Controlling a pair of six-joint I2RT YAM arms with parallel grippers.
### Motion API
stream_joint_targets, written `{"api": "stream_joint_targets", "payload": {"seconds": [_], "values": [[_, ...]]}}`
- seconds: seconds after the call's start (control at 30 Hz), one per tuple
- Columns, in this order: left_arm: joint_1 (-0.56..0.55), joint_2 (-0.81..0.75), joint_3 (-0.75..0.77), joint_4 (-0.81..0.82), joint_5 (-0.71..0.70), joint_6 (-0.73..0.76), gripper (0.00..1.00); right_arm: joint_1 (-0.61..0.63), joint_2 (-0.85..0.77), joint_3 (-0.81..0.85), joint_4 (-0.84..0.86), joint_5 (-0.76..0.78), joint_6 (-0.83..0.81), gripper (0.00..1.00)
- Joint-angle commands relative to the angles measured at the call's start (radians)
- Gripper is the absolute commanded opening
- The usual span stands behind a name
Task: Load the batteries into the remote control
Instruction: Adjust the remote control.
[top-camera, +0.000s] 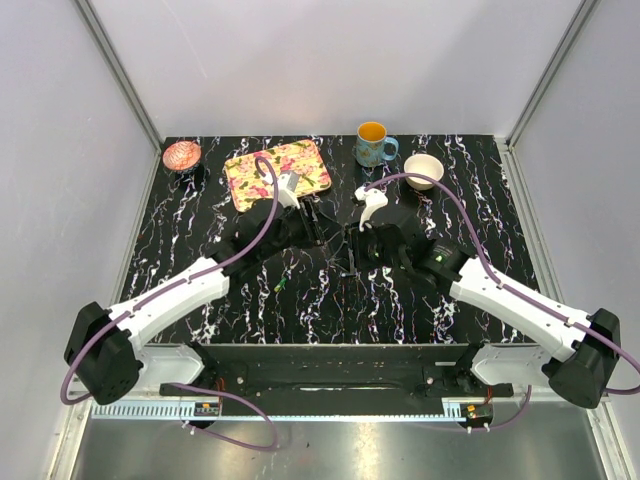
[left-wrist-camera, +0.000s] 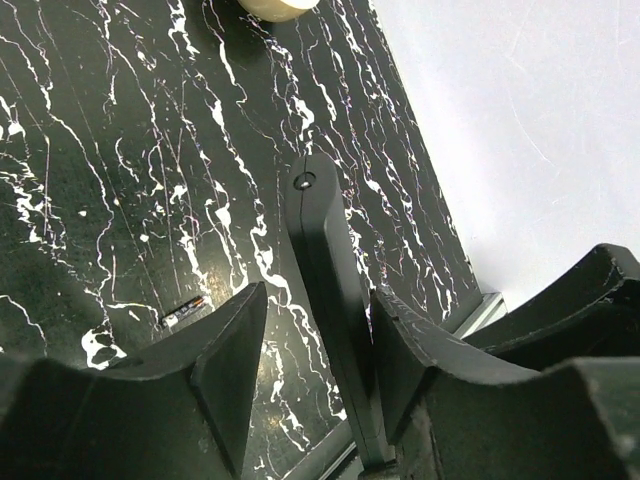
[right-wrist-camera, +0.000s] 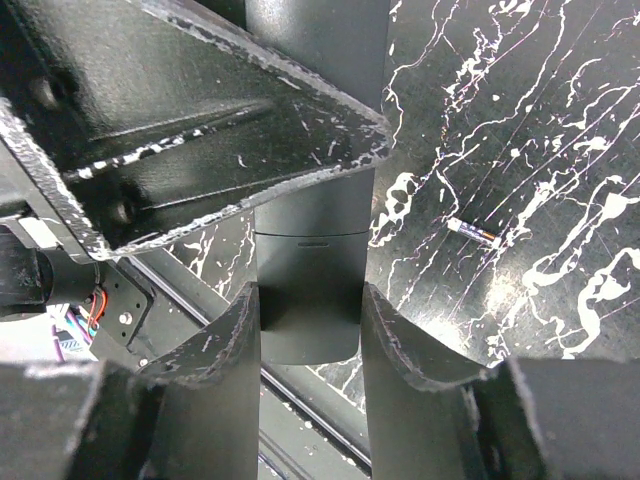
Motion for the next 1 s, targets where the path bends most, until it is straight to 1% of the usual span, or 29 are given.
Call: {"api": "stream_joint_targets", "payload": {"seconds": [0.0,0.07,0.1,0.2,0.3,0.33,0.37,0.4,0.43,0.47,0.5,0.53,0.57,0.63,0.67,0.7,0.77,0.8,0.83,0.9,0.93,0.97], "values": [[-0.006,0.017,0.058,0.056,-0.006,0.003,0.48,0.014,-0.021,0.045,0.047,0.023,0.005,0.0],[-0.008,0.019,0.056,0.062,-0.007,0.0,0.45,0.014,-0.023,0.043,0.047,0.024,0.005,0.0],[-0.009,0.019,0.052,0.068,-0.007,0.0,0.38,0.014,-0.023,0.042,0.046,0.024,0.007,0.0],[-0.009,0.019,0.05,0.079,-0.001,0.0,0.31,0.014,-0.027,0.037,0.049,0.021,0.012,0.0],[-0.009,0.028,0.05,0.088,0.014,-0.002,0.17,0.014,-0.03,0.03,0.053,0.021,0.016,0.0],[-0.011,0.032,0.05,0.091,0.017,-0.002,0.05,0.016,-0.03,0.028,0.055,0.024,0.019,0.0],[-0.009,0.032,0.05,0.091,0.022,-0.003,0.0,0.016,-0.033,0.028,0.055,0.024,0.022,0.0],[-0.011,0.032,0.049,0.091,0.022,-0.003,0.0,0.014,-0.039,0.025,0.053,0.033,0.025,0.04],[-0.011,0.025,0.046,0.094,0.022,-0.005,0.0,0.014,-0.044,0.025,0.053,0.036,0.027,0.3],[-0.009,0.02,0.043,0.096,0.011,-0.003,0.0,0.014,-0.05,0.025,0.05,0.036,0.03,0.46],[-0.008,0.013,0.036,0.094,0.005,0.001,0.0,0.016,-0.065,0.024,0.047,0.047,0.033,0.56],[-0.005,-0.004,0.035,0.088,-0.002,0.005,0.0,0.016,-0.076,0.024,0.041,0.053,0.036,0.63],[0.001,-0.014,0.033,0.084,-0.013,0.008,0.0,0.014,-0.09,0.021,0.04,0.059,0.038,0.75],[0.036,-0.052,0.015,0.096,-0.007,0.003,0.0,0.014,-0.125,0.014,0.041,0.073,0.038,0.8],[0.055,-0.066,0.003,0.111,0.019,-0.005,0.0,0.013,-0.138,0.008,0.041,0.078,0.038,0.81],[0.098,-0.083,-0.034,0.129,0.036,-0.029,0.0,0.013,-0.157,0.004,0.044,0.091,0.042,0.82],[0.142,-0.141,-0.08,0.215,0.092,-0.061,0.0,0.011,-0.171,-0.01,0.055,0.093,0.05,0.82],[0.186,-0.177,-0.13,0.287,0.112,-0.098,0.0,0.01,-0.18,-0.015,0.069,0.096,0.055,0.82],[0.205,-0.198,-0.157,0.329,0.158,-0.118,0.0,0.007,-0.184,-0.021,0.076,0.102,0.073,0.82],[0.242,-0.231,-0.229,0.404,0.189,-0.173,0.0,-0.01,-0.193,-0.041,0.107,0.116,0.097,0.84],[0.266,-0.257,-0.252,0.489,0.223,-0.185,0.0,-0.016,-0.199,-0.052,0.127,0.118,0.132,0.85],[0.279,-0.27,-0.27,0.522,0.24,-0.201,0.0,-0.025,-0.208,-0.09,0.156,0.104,0.146,0.86]]}}
